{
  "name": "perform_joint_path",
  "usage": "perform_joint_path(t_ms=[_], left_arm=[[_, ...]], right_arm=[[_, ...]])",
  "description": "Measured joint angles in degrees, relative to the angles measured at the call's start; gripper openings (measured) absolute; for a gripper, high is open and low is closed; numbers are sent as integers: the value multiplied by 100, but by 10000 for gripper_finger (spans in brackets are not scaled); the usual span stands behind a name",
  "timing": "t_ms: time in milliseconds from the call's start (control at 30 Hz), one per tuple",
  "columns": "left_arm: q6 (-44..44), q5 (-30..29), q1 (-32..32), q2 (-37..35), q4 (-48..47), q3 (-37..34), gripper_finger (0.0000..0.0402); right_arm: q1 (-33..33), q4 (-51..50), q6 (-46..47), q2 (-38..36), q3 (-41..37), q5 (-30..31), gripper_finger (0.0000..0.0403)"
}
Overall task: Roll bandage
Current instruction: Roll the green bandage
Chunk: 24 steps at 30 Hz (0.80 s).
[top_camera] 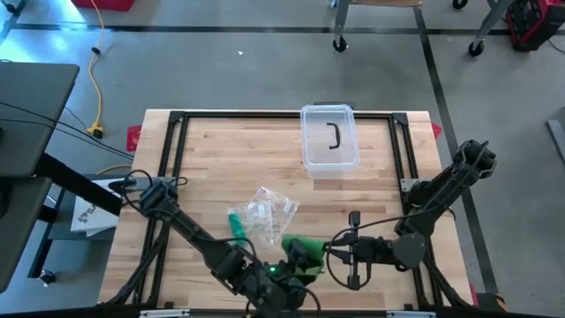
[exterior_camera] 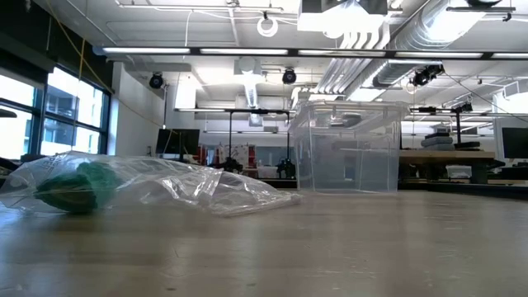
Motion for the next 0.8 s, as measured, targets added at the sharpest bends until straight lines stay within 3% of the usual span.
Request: perform_joint_path(t_ms=[167, 433, 567, 800], left_arm=[[-67, 349, -88, 0, -60, 365, 251], [-768, 1039, -35, 1, -497, 762, 264], [-970, 761, 64, 0, -498, 773, 265], [39, 186, 45, 0, -450, 773, 240]], right_arm=[[70, -52, -513, 2, 1, 229, 0], [329, -26, -1493, 4, 0, 730, 0], [343, -13, -1474, 4, 0, 772, 0], [341, -55, -1459, 7, 0, 808, 0]])
